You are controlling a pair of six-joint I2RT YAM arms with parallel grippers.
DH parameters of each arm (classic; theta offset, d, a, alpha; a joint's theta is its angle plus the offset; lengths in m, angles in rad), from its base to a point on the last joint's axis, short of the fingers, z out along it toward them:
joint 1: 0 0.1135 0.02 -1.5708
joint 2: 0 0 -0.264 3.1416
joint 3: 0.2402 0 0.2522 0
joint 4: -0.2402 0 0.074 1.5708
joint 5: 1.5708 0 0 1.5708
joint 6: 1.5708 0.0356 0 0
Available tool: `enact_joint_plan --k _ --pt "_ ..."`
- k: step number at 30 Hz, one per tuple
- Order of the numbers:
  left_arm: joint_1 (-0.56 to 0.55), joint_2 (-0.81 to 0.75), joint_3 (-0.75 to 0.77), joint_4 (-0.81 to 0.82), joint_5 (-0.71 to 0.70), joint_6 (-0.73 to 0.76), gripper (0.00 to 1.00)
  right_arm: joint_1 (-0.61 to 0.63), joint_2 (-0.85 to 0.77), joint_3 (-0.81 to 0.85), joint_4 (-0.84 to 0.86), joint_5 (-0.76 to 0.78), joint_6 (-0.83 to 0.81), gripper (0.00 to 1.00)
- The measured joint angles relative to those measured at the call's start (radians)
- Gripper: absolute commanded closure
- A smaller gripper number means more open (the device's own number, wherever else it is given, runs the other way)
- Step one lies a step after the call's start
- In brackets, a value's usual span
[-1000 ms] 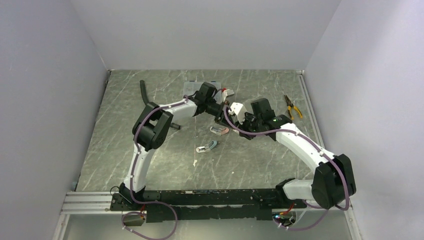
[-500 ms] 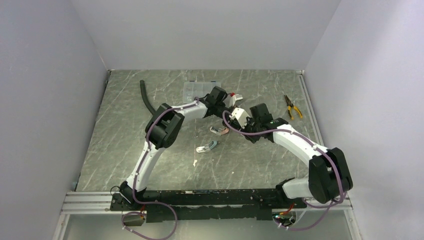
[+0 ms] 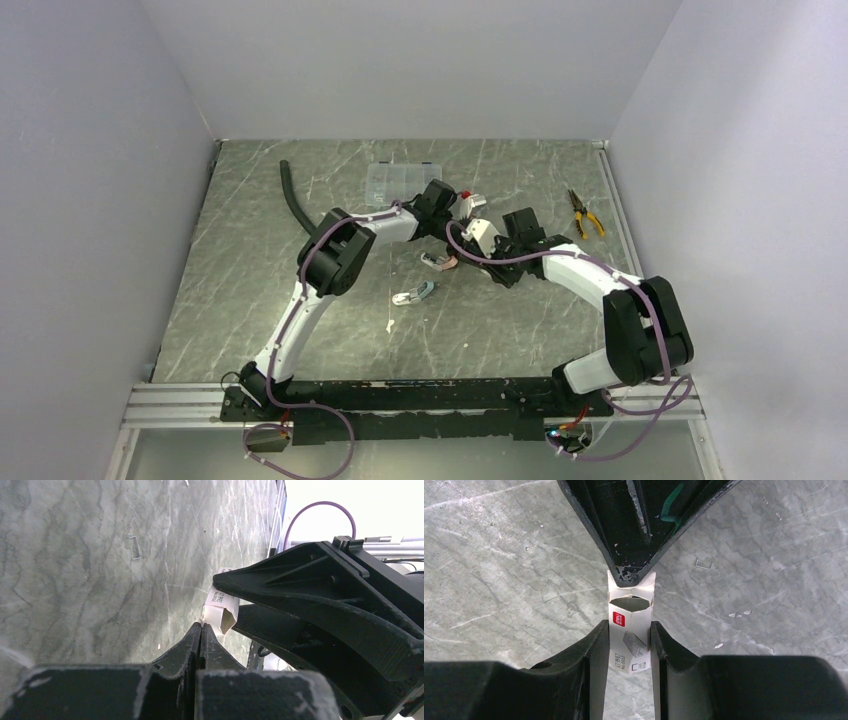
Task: Load the staples into the stapler
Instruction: Open the staple box at the center of the board.
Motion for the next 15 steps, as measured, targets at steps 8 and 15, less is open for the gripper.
enact_joint_plan --k 8,15 --pt "-0.003 0.008 0.034 -0.015 -0.011 0.011 0.97 -0.027 0.004 -0.008 0.023 -0.021 -0.02 0.67" --pt "-0.006 0.036 0.071 -0.03 -0.028 0.025 0.97 -0.046 0.035 -0.008 0.047 -0.026 -0.033 0.65"
